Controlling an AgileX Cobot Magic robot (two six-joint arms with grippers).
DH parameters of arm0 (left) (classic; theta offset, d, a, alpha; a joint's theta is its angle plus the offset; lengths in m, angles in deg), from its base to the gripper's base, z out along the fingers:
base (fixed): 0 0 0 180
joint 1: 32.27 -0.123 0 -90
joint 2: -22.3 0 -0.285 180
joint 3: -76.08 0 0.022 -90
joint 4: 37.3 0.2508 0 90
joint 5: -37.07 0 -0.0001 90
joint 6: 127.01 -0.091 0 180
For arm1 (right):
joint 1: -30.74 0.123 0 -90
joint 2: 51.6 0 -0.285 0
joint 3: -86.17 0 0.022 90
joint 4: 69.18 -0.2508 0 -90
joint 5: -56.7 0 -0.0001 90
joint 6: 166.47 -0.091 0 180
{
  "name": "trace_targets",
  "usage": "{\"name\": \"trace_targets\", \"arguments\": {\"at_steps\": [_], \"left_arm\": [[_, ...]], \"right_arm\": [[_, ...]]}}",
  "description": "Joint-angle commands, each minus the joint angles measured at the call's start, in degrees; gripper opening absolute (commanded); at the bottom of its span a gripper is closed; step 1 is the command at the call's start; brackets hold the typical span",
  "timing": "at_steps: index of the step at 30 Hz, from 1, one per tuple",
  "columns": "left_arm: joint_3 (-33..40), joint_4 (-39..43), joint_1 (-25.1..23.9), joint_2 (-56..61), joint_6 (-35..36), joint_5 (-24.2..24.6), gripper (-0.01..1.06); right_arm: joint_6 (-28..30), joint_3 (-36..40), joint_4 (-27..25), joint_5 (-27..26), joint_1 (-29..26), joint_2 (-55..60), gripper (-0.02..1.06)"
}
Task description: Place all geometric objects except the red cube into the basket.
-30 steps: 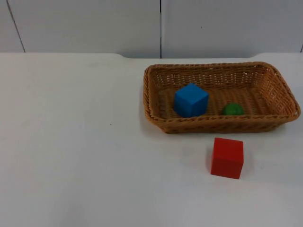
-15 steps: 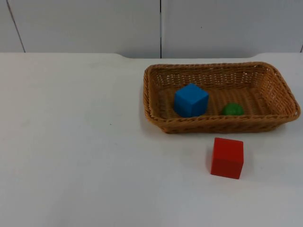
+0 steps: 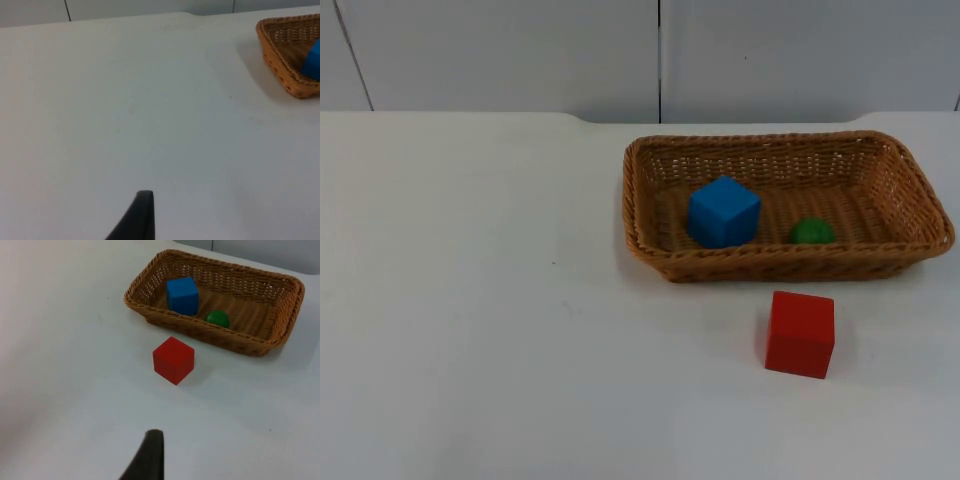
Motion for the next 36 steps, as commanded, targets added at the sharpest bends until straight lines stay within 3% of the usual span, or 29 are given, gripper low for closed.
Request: {"name": "trace_targets", "arguments": {"at_steps": [1,10,13,15,31,36], "left_arm": [[0.29,-0.09,-0.16,0.26,0.05,0.12,1.05],[0.29,-0.1,-0.16,0.26,-0.23,0.12,1.05],[0.29,-0.33,-0.16,0.26,-0.74,0.12,1.05],[0.29,-0.33,-0.16,0.26,-0.74,0.12,1.05],[0.29,-0.33,-0.16,0.26,-0.74,0.12,1.05],[0.29,-0.33,-0.16,0.26,-0.74,0.12,1.05]], "right_arm": [[-0.24,0.36,0.31,0.02,-0.06,-0.14,0.85],[-0.24,0.35,0.31,0.02,-0.06,-0.14,0.86],[-0.24,0.35,0.31,0.02,-0.06,-0.14,1.03],[-0.24,0.35,0.31,0.02,-0.06,-0.14,1.05],[-0.24,0.35,-0.07,-0.08,-0.25,-0.14,1.05],[-0.24,0.35,-0.16,-0.08,-5.18,-0.14,1.05]]}}
